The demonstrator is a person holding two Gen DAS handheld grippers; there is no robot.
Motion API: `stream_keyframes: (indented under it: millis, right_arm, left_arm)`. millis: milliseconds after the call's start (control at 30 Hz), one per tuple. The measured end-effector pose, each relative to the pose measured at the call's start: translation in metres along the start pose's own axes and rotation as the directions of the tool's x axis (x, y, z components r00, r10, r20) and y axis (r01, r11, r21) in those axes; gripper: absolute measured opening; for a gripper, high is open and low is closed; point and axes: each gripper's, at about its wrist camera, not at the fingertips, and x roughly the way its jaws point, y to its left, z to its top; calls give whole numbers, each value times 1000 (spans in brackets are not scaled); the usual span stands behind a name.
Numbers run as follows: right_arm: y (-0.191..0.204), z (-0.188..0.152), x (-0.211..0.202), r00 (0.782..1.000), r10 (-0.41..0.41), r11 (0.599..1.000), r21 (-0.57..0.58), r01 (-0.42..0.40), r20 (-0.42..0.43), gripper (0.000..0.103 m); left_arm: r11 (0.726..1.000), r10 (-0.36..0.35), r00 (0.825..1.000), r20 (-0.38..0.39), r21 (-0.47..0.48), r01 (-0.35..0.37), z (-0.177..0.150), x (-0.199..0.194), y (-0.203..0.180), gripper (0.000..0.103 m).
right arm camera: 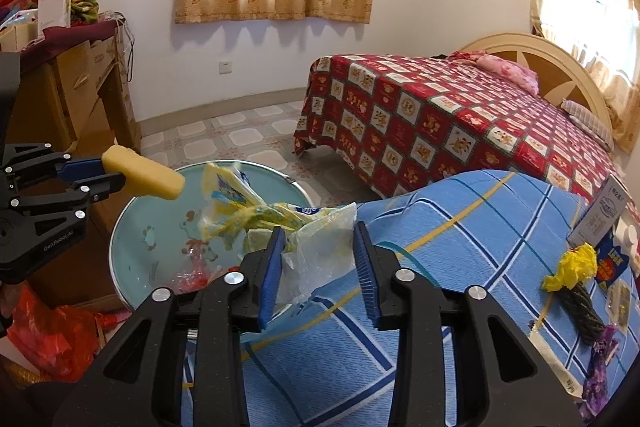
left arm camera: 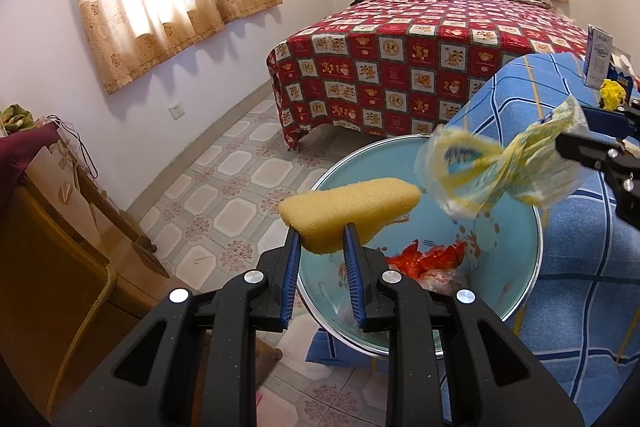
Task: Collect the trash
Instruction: 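Carry the sponge and yellow-white bag over the bin and open both grippers, then grasp the orange-white wrapper with the left gripper while the right grasps the purple wrapper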
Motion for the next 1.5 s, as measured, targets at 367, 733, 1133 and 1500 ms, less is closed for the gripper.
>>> stream_keyframes:
  millis: [367, 733, 1133, 1500]
  right_arm:
    - [-5, -9, -6, 1000, -10, 999, 38, 10, 11, 61]
    - [-74, -60, -62, 985, -169, 971, 167, 170, -19, 64]
    - [-208, -139, -141, 862, -485, 764, 408, 500, -149, 65]
    - [-253, -171, -119, 916, -296, 786, 477, 394, -270, 34]
  left_arm:
    - [1000, 13, 1000, 2, -13, -12, -3, 1, -5, 61]
    - [999, -21, 999, -24, 48, 22, -14, 6, -42, 76]
    - [983, -127, 992, 21, 134, 123, 9, -7, -122, 76]
    - [948, -267, 963, 39, 190, 255, 42, -17, -214, 76]
